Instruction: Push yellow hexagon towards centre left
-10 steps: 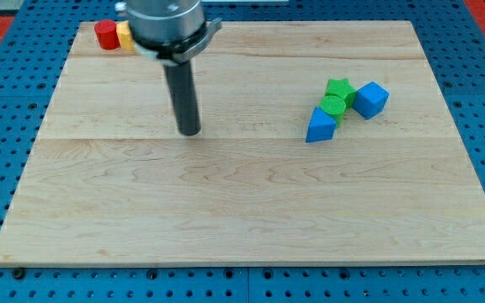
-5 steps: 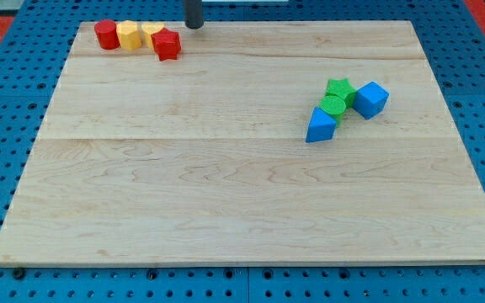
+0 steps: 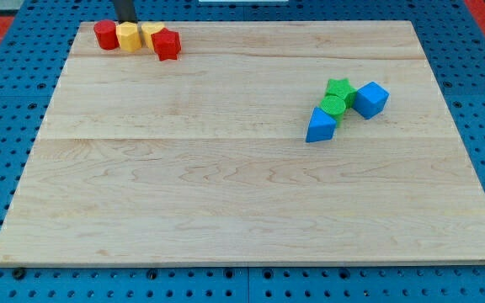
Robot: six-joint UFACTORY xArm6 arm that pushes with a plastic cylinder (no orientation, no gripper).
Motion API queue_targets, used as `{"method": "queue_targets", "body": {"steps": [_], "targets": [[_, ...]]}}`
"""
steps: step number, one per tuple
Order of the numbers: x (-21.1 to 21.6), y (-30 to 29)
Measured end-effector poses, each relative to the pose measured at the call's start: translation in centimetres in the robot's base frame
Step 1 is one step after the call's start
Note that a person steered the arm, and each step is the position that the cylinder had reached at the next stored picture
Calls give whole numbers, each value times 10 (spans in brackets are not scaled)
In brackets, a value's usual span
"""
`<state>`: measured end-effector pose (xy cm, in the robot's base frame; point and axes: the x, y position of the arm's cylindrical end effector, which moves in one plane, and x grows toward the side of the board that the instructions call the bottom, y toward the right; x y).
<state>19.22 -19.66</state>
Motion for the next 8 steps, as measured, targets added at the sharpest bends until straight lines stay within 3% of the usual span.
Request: {"method": "queue_targets", "body": {"steps": [3, 4, 6, 8], "targets": [[34, -3], [55, 32], [139, 147], [148, 160]]}}
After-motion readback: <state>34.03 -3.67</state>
